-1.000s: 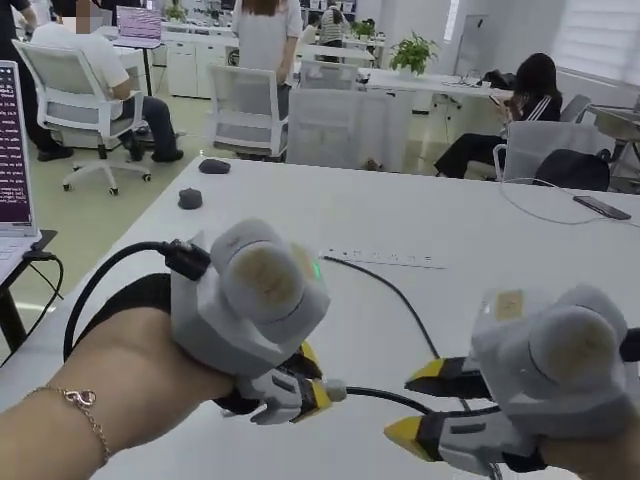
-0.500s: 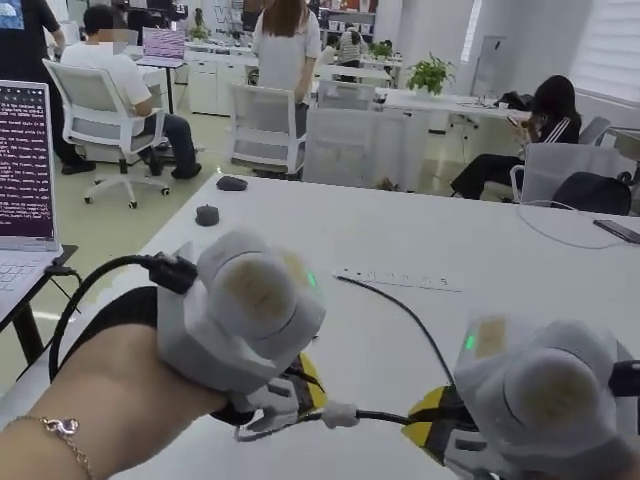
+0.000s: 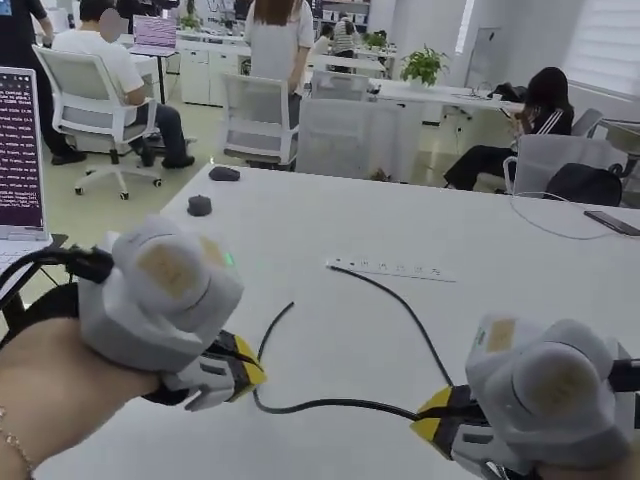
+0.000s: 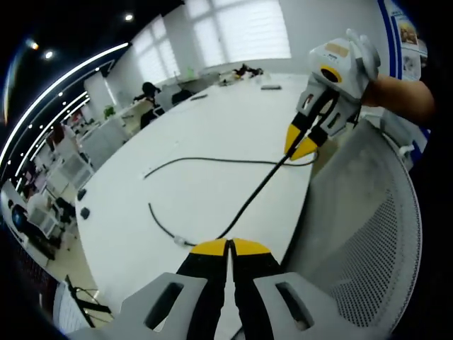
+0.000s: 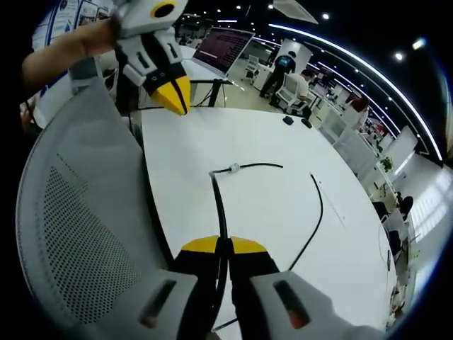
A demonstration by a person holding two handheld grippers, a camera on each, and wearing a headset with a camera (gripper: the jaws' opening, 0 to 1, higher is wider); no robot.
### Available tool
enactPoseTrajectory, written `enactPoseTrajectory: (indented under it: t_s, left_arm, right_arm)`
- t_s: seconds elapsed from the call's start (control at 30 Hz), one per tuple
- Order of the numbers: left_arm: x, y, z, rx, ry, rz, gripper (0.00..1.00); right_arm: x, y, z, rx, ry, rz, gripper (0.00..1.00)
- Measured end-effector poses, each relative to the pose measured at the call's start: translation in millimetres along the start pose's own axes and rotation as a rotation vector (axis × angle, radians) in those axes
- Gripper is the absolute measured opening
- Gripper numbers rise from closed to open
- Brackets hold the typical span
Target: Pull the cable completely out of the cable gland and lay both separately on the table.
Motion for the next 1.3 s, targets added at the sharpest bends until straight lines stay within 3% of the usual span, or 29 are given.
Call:
enactPoseTrajectory:
  t_s: [0.03,0.13,0.3,0.37,0.47,0.6,0.7,0.8,1.0,1.07,1.17,1.23,1.3]
  left_arm:
    - [-2.2,8.7,5.0,-0.016,-0.007,0.017,0.02]
    - [-2.6,19.5,16.9,-0.009,-0.013,0.031,0.02]
    - [6.2,23.7,40.0,0.084,-0.029,0.07,0.14]
    - [14.4,24.1,48.3,0.155,-0.013,0.096,0.19]
    - [32.9,25.0,53.8,0.224,0.033,0.127,0.2]
    - [57.0,24.6,55.6,0.226,0.097,0.129,0.2]
    - [75.0,30.3,58.8,0.282,0.132,0.169,0.2]
    - [94.6,30.5,59.2,0.298,0.179,0.162,0.19]
    - [142.1,50.6,76.9,0.363,0.257,0.226,0.19]
    - [157.5,54.8,84.0,0.394,0.271,0.228,0.2]
    - [177.4,60.4,98.8,0.426,0.265,0.257,0.2]
    - [191.6,59.1,106.3,0.422,0.268,0.252,0.23]
    - [201.4,61.1,106.2,0.43,0.298,0.259,0.26]
  right_arm:
    - [0.4,3.5,0.0,0.0,-0.001,0.008,0.02]
    - [0.9,9.8,-0.4,0.003,-0.009,0.02,0.03]
    - [6.2,30.0,3.7,-0.03,-0.067,0.083,0.03]
    - [10.1,44.9,4.3,-0.055,-0.11,0.128,0.03]
    - [18.1,66.8,0.2,-0.085,-0.145,0.175,0.03]
    - [31.2,97.6,-3.5,-0.082,-0.191,0.219,0.03]
    - [41.1,124.6,-6.3,-0.082,-0.219,0.262,0.03]
    - [47.9,152.1,-8.4,-0.08,-0.239,0.323,0.03]
    - [59.7,190.5,-29.5,-0.023,-0.207,0.389,0.07]
    - [57.5,195.7,-38.9,0.007,-0.167,0.415,0.19]
    - [51.6,182.7,-44.9,0.086,-0.125,0.366,0.32]
    - [44.9,172.3,-42.6,0.113,-0.133,0.326,0.33]
    - [37.7,166.2,-42.4,0.138,-0.12,0.308,0.31]
Point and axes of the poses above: the centre of the closed fingertips' face, and the gripper's own axes: x roughly forward along the fingers, z roughly to its left, y roughly out of its underside, the point moved 1 cm from there along -x, roughly backward along the fingers, and after that the axes turned 1 degree about x, right-handed, at the moved point
